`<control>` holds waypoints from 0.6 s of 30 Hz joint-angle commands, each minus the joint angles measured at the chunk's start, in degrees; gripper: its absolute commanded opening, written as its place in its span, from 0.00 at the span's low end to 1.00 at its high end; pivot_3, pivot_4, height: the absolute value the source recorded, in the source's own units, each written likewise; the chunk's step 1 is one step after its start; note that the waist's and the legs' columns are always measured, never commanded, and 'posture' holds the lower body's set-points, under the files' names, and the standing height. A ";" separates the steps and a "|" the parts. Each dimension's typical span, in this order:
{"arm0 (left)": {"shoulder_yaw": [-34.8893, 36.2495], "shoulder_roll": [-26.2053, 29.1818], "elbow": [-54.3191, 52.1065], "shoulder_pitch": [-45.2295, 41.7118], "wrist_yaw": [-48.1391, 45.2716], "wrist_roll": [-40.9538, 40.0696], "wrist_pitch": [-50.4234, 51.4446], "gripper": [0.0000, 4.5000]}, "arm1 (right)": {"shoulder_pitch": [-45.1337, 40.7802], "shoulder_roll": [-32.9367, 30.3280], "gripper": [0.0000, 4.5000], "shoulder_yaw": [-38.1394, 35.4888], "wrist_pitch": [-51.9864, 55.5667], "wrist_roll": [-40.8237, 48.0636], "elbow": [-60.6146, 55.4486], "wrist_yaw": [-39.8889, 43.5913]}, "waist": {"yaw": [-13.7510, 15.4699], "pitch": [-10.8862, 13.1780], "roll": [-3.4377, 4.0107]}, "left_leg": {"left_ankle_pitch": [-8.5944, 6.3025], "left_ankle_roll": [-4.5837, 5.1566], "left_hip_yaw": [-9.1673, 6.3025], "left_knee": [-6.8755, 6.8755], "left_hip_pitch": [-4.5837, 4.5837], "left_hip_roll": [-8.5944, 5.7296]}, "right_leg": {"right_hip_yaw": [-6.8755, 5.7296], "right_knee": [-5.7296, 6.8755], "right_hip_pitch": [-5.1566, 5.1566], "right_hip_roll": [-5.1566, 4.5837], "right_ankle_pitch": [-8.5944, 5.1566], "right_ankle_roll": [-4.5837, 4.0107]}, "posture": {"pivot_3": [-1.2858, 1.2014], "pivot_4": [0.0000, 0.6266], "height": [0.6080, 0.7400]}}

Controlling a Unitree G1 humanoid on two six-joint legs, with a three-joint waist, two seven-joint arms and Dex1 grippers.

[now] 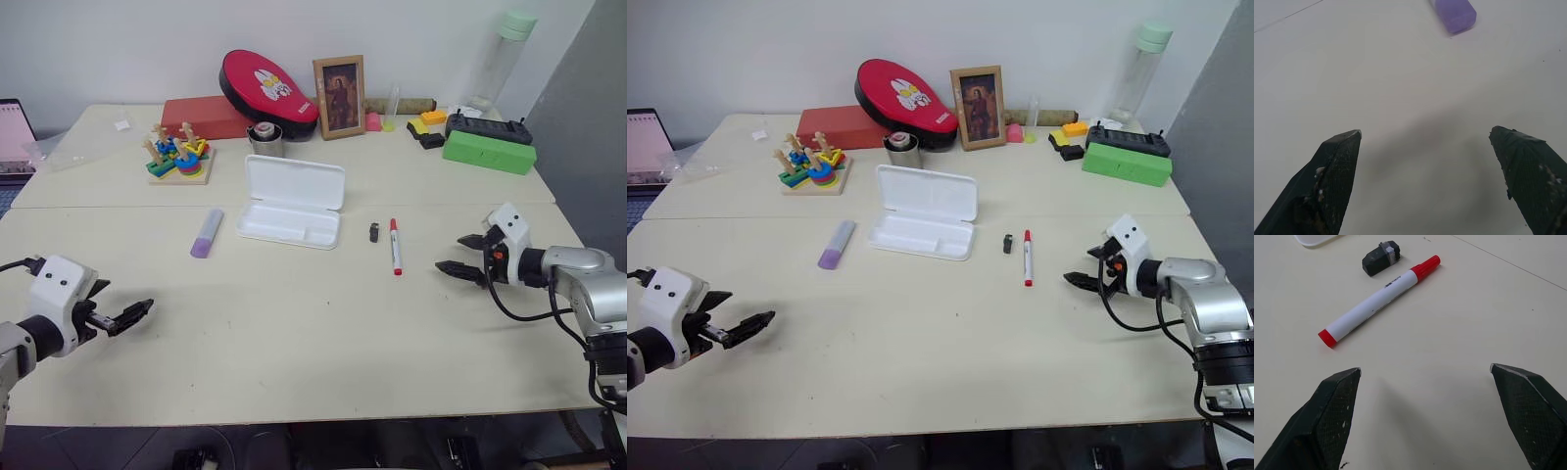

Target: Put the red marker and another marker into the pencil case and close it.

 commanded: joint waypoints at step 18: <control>-1.19 -4.86 -3.06 -11.45 0.67 -5.90 0.33 1.00 | -7.67 6.45 0.99 5.15 -0.54 -0.44 -6.26 0.20 | -0.28 0.00 0.00 | 0.00 0.00 0.01 0.08 0.02 0.03 | 0.02 0.06 0.02 0.04 0.03 0.04 | 0.52 0.24 1.00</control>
